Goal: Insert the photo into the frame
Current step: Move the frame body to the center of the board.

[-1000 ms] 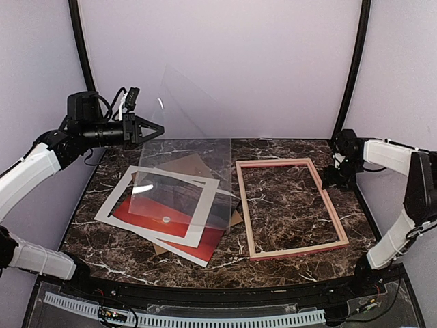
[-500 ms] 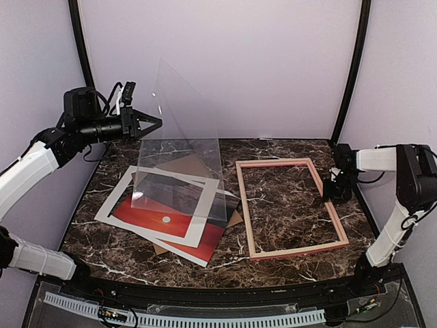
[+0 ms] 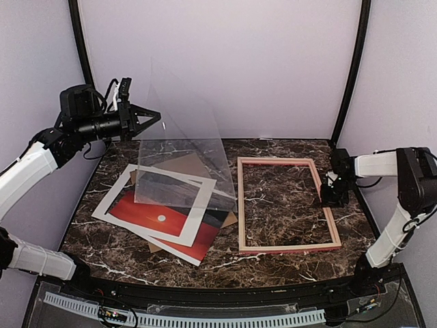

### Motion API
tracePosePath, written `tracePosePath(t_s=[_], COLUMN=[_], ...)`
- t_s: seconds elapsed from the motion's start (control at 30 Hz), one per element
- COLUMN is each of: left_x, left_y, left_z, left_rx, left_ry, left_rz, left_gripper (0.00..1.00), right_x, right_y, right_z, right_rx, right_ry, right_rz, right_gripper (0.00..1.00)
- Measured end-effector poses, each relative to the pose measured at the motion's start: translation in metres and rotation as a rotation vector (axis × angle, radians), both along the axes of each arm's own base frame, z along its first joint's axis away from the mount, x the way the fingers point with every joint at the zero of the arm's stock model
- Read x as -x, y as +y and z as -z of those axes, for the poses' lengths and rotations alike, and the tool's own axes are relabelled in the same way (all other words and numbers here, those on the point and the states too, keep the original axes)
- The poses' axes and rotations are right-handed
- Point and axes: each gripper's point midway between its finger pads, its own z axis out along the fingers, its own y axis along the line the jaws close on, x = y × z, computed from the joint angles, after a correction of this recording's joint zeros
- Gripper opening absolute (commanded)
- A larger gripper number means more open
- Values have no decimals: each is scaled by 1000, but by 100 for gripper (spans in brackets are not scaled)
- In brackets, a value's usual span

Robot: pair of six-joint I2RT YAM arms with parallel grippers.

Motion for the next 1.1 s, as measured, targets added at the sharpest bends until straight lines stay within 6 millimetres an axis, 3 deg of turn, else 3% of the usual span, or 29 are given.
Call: tracePosePath(t_s=[0.27,0.47,0.53,0.6,0.67,0.77,0.97,1.1], left_x=[-6,-15,-17,-18,-19,-18,-17,-20], left_y=[-2,-7,-11,-17,-29,-52,-108,-149], left_z=[-5,5,11,17,24,38,82,95], left_rx=[48,64,67,72,75,74,51,42], left_ry=[7,46,64,82,104,143,241,273], left_rz=[-10,-13,-9,-1,17,53,122,169], left_gripper=[0,0,0,0,0,0,0,0], right_x=[7,11,12,14,17,21,19,3], right_y=[43,61,64,65,68,71,68,44], right_z=[0,0,-1,-1,-1,-4,-26,-56], right_rx=[-10,-13,-15,-22,-35,-54,-106,-129], right_ry=[-12,-16,-19,-20,-18,-12,-51,-134], right_rz=[-70,-106,-111,-113,-120,-121,-107,-32], right_gripper=[19,19,23,35,48,58,62,62])
